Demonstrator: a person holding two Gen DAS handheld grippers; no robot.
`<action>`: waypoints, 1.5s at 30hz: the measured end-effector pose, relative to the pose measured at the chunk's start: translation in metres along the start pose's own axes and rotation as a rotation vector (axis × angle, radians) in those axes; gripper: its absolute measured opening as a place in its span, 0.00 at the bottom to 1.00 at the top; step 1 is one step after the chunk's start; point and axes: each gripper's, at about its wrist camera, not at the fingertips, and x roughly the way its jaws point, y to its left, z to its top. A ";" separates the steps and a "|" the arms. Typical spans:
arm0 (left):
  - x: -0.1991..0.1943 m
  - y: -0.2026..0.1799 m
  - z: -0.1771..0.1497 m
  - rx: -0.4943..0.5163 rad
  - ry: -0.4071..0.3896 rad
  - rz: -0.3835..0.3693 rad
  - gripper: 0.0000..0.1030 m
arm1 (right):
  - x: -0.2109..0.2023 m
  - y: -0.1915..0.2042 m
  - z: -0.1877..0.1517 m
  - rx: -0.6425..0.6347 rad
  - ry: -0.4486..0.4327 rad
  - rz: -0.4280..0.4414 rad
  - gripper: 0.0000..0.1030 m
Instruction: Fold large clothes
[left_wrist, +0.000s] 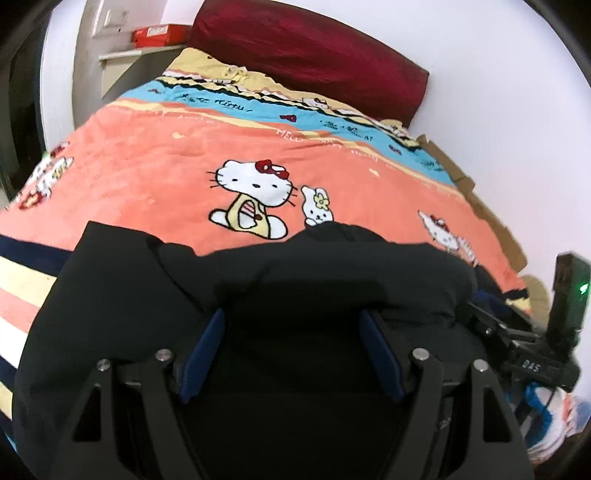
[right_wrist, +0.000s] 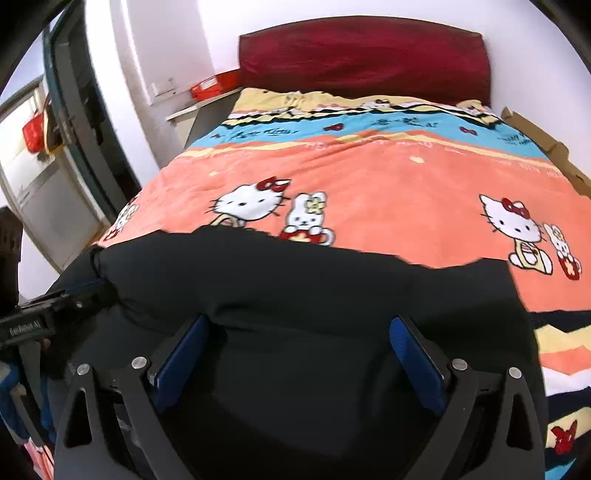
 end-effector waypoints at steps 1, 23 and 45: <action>-0.001 0.003 0.000 -0.006 -0.002 -0.009 0.72 | 0.000 -0.009 -0.001 0.014 -0.002 0.003 0.94; -0.124 0.039 -0.063 -0.045 -0.137 0.302 0.72 | -0.114 -0.053 -0.052 0.045 -0.079 -0.230 0.95; -0.200 -0.048 -0.176 0.107 -0.271 0.350 0.72 | -0.168 0.016 -0.167 0.027 -0.072 -0.220 0.99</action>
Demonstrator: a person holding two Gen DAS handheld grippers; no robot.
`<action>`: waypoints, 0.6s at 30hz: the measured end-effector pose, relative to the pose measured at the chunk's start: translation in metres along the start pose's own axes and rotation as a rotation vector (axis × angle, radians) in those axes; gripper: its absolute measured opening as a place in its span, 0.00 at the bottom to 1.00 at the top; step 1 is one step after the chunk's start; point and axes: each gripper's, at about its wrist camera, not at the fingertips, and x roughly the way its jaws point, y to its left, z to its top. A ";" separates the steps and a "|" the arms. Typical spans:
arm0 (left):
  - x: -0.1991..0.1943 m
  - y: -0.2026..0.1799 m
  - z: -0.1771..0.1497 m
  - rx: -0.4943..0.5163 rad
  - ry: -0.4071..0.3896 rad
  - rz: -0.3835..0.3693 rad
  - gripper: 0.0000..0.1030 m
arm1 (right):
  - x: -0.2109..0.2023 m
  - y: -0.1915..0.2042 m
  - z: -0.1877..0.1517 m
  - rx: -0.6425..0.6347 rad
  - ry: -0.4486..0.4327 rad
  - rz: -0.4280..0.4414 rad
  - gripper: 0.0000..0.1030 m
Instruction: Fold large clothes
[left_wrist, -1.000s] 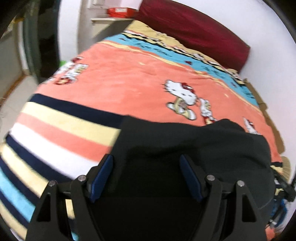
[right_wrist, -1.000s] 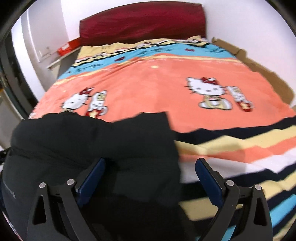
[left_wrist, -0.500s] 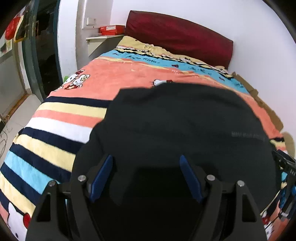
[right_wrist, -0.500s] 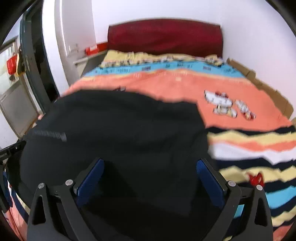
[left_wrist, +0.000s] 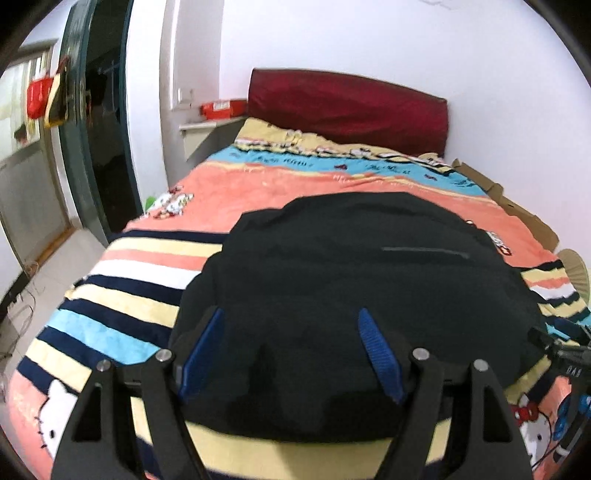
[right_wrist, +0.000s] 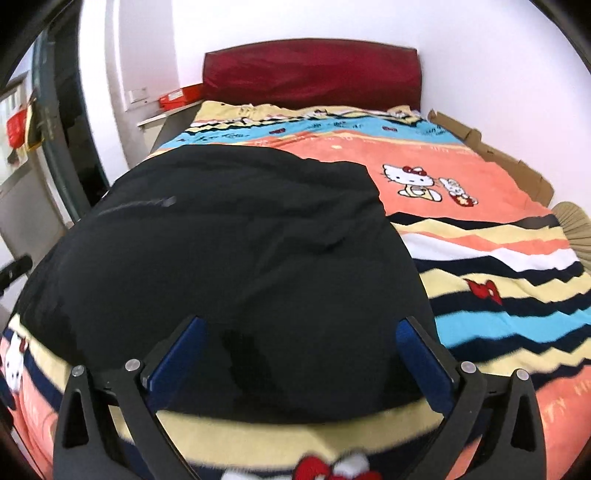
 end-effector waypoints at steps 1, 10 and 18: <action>-0.011 -0.002 -0.001 0.006 -0.012 0.006 0.72 | -0.011 0.004 -0.008 -0.012 -0.009 -0.004 0.99; -0.088 -0.020 -0.021 0.060 -0.088 0.120 0.72 | -0.089 0.007 -0.038 -0.054 -0.099 -0.031 0.99; -0.131 -0.027 -0.040 0.085 -0.106 0.098 0.72 | -0.127 -0.015 -0.054 0.002 -0.145 -0.056 0.99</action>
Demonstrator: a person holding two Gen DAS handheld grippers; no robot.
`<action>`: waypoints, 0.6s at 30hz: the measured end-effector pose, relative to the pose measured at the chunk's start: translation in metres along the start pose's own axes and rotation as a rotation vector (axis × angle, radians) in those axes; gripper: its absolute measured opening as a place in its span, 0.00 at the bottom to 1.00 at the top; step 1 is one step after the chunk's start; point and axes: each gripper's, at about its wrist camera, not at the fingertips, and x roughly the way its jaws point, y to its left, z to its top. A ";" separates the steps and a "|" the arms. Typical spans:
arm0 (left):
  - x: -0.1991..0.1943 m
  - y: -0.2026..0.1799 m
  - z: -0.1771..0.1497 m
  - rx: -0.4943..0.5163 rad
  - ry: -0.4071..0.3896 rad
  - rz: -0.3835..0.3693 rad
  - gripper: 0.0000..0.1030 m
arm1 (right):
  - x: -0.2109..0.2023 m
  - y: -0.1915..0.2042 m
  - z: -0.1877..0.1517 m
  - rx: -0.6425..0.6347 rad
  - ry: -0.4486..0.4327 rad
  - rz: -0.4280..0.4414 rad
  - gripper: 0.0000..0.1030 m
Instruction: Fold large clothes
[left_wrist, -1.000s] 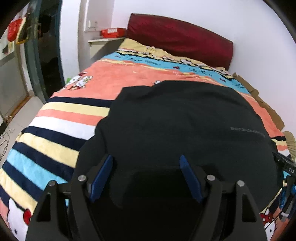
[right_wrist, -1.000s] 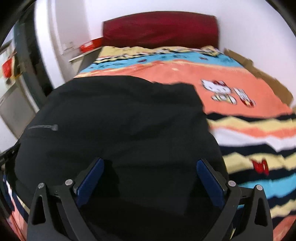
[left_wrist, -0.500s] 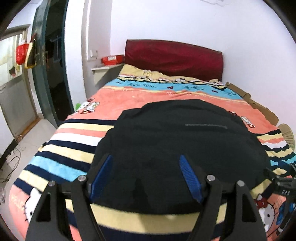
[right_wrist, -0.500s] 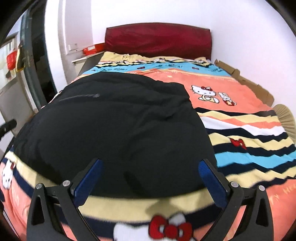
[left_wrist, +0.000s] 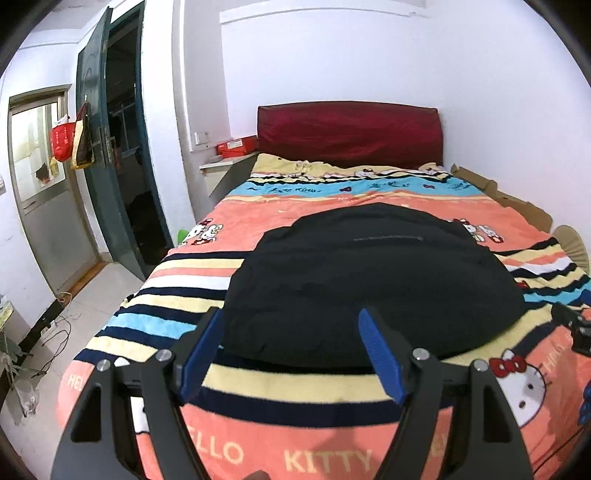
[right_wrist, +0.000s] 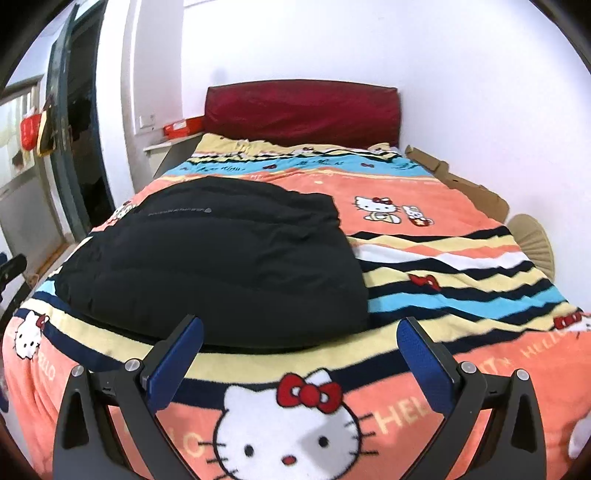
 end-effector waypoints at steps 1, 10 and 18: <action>-0.005 0.000 -0.002 0.001 -0.002 -0.002 0.72 | -0.003 -0.003 -0.002 0.006 -0.002 -0.003 0.99; -0.028 0.000 -0.017 0.017 0.037 0.033 0.72 | -0.025 -0.024 -0.026 0.034 -0.006 -0.042 0.99; -0.041 -0.005 -0.033 0.037 0.079 0.012 0.72 | -0.033 -0.029 -0.043 0.030 0.007 -0.035 0.99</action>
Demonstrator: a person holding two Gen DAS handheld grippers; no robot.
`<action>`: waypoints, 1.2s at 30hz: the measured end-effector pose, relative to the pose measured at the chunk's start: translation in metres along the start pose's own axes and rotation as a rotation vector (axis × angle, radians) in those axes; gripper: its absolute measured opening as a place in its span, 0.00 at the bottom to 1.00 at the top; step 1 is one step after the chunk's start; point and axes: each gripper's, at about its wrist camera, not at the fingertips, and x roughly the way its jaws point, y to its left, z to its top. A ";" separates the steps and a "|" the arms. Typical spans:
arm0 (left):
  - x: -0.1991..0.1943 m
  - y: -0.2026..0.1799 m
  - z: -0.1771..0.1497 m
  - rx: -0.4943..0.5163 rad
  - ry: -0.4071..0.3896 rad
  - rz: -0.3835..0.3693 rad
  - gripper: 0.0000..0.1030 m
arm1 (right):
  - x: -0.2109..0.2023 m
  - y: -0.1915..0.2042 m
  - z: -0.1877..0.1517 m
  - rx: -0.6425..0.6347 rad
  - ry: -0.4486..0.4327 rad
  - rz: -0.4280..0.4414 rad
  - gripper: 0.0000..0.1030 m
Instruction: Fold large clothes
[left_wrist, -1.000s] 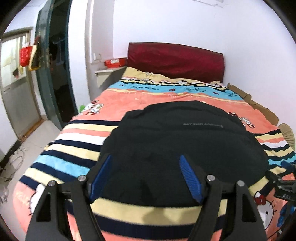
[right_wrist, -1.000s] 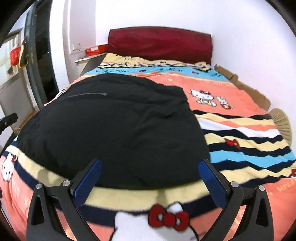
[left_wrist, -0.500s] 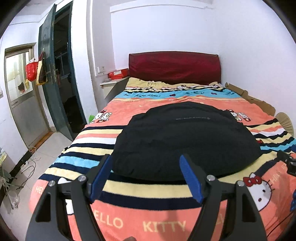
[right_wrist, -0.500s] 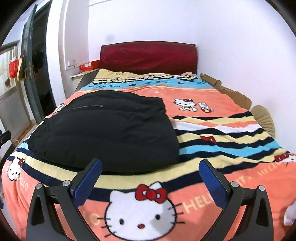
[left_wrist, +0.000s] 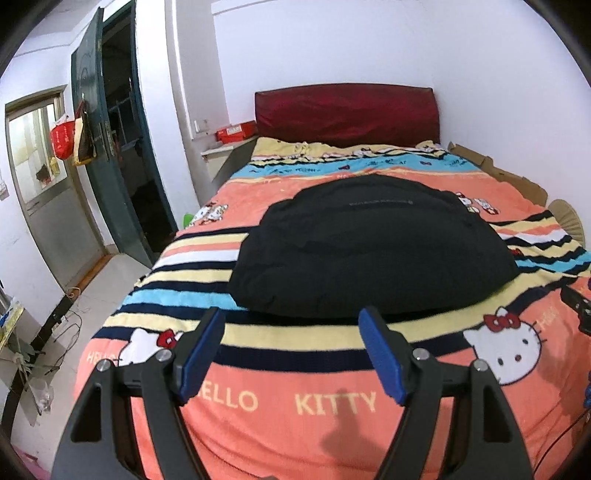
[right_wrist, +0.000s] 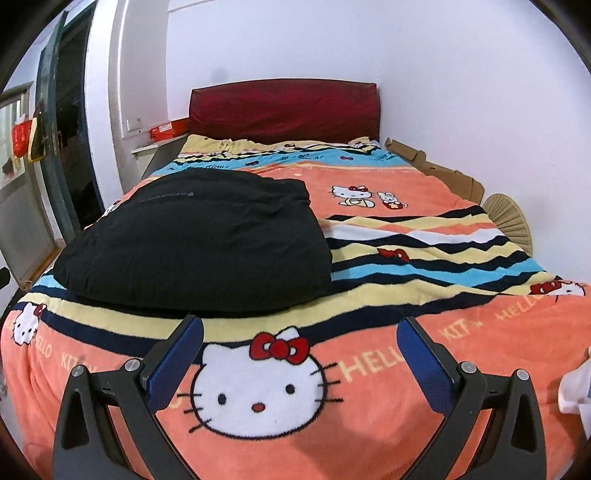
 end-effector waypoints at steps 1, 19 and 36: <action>0.000 -0.001 -0.003 -0.001 0.008 -0.005 0.72 | -0.001 0.000 -0.002 -0.003 0.001 0.003 0.99; 0.018 -0.001 -0.032 -0.009 0.076 -0.063 0.72 | 0.004 0.009 -0.017 0.001 0.034 0.032 0.99; 0.031 0.000 -0.038 0.005 0.102 -0.031 0.72 | 0.013 -0.006 -0.011 0.029 0.039 0.013 0.99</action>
